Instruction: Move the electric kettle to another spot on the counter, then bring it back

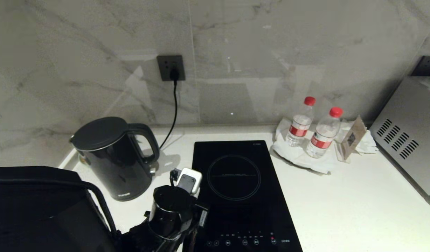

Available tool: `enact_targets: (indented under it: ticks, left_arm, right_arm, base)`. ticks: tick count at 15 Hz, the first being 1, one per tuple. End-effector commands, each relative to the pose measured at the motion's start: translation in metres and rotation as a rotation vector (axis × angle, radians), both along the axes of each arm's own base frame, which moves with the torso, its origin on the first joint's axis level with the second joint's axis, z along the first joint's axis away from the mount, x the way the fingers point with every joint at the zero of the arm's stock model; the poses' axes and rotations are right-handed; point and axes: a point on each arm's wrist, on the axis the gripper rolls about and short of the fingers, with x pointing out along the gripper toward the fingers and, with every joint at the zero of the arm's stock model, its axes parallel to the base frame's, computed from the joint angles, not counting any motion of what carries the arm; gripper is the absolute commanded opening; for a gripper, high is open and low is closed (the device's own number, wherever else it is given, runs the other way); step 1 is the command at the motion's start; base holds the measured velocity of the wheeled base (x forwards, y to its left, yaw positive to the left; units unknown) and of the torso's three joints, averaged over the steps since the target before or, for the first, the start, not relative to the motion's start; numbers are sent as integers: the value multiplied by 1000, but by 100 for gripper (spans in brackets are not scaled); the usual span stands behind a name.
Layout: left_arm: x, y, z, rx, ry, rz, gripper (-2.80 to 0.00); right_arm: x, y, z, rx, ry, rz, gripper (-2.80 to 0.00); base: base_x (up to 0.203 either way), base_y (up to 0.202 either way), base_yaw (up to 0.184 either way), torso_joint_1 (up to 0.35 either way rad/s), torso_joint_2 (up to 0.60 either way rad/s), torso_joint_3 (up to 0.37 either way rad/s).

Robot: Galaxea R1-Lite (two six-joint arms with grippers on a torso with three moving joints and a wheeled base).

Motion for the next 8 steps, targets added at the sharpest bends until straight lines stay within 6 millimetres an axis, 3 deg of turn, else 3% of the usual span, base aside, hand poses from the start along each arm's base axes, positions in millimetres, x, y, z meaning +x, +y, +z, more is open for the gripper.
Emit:
enact_targets:
  ticks: [1,4,5,8]
  left_arm:
    - [20,-11,-4,9,-36,30,-280]
    - [44,-15,-14,59,-54,68,-280]
    - [46,-16,-17,67,-51,72,0]
    - [63,-5,-29,102,-39,124,0]
  right_arm:
    - [0,0,0,0,0,0,-280]
    - [0,0,0,0,0,0,-280]
    - [0,0,0,0,0,0,-280]
    - [0,0,0,0,0,0,-280]
  base:
    - [0,0,0,0,0,0]
    - [0,0,0,0,0,0]
    - [0,0,0,0,0,0]
    - [0,0,0,0,0,0]
